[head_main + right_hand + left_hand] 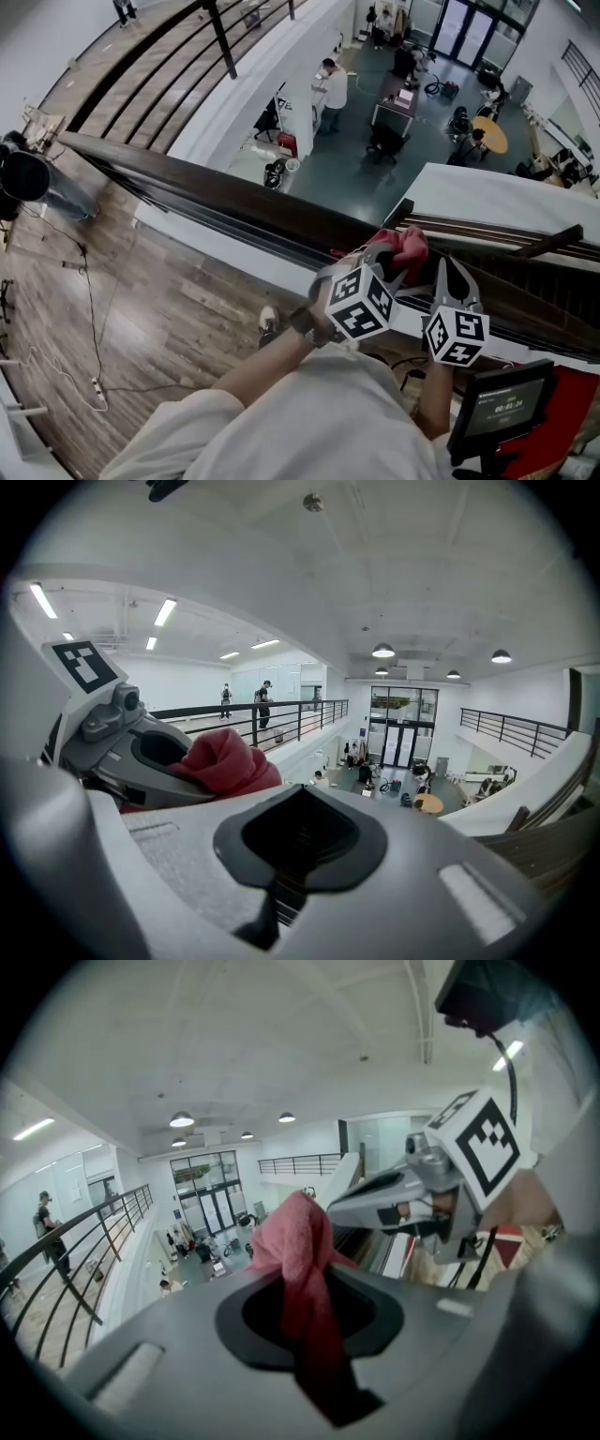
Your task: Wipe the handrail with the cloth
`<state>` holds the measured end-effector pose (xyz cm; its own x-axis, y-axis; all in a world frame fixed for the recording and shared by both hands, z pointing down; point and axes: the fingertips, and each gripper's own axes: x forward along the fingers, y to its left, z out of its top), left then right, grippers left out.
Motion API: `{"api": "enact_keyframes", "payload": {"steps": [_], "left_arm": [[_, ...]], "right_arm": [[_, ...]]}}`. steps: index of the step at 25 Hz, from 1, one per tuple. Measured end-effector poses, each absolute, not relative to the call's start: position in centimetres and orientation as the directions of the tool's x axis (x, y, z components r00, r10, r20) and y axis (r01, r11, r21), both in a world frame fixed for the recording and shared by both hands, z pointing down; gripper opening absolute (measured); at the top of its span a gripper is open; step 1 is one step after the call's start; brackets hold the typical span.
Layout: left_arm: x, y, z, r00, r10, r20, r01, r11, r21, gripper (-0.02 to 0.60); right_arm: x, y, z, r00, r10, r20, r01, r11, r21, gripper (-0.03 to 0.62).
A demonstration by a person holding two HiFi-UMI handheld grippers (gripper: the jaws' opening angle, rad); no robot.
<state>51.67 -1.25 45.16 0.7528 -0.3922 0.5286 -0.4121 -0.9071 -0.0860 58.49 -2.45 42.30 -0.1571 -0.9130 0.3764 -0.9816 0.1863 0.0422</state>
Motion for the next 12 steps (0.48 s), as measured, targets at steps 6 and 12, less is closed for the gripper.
{"api": "enact_keyframes", "payload": {"steps": [6,12], "left_arm": [[48.2,-2.4,44.9,0.754,-0.391,0.527,-0.420,-0.905,-0.070,0.075],[43.7,-3.7,45.2,0.741,-0.397,0.542,-0.420,-0.903,-0.088,0.075]], "right_arm": [[56.3,-3.3,41.9,-0.152,-0.913,0.379,-0.981,0.185,0.052,0.003],[54.5,-3.5,42.2,-0.118,-0.915,0.386,-0.986,0.153,0.062,0.003]]}}
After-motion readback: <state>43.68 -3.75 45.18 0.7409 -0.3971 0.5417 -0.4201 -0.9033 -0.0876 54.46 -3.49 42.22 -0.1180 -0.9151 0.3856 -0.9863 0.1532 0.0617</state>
